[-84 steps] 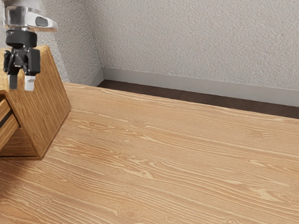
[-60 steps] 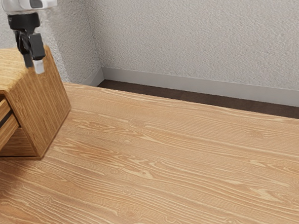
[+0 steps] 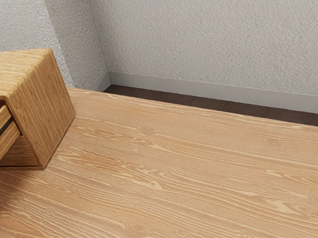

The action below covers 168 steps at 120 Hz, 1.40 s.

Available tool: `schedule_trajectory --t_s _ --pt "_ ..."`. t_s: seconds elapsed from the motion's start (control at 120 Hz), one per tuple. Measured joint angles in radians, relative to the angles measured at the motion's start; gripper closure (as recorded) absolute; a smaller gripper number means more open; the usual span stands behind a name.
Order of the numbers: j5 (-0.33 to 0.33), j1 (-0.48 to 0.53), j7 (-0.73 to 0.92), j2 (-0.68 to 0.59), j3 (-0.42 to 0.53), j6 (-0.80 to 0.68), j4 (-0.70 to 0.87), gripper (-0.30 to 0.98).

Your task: Push the drawer handle with one arm to close the drawer

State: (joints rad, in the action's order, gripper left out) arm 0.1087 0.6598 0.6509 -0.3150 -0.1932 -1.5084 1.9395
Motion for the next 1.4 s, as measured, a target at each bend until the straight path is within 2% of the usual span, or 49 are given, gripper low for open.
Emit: schedule_trajectory --t_s 0.067,0.15,0.25,0.358,0.467,0.6,0.775,0.983,1.117,1.242,1.4 --pt "-0.003 -0.001 -0.004 -0.02 -0.053 -0.068 0.007 0.44" --pt "0.014 0.002 -0.006 -0.025 -0.099 -0.132 0.031 0.57" --pt "0.059 0.011 0.012 0.025 -0.156 -0.2 0.03 0.66" --pt "0.083 0.065 0.048 -0.004 -0.176 -0.239 0.035 0.72" --pt "0.096 0.117 0.081 -0.037 -0.172 -0.24 0.085 0.75" --pt "0.113 0.17 0.116 -0.165 -0.165 -0.221 0.202 0.77" --pt "0.14 0.169 0.135 -0.118 -0.096 -0.201 0.249 0.78" --pt "0.142 0.176 0.137 -0.163 -0.032 -0.179 0.319 0.78" --pt "0.102 0.174 0.112 -0.184 0.008 -0.147 0.323 0.78" --pt "0.036 0.169 0.081 -0.149 0.036 -0.14 0.307 0.78" --pt "0.006 0.17 0.048 -0.089 0.04 -0.154 0.27 0.79"
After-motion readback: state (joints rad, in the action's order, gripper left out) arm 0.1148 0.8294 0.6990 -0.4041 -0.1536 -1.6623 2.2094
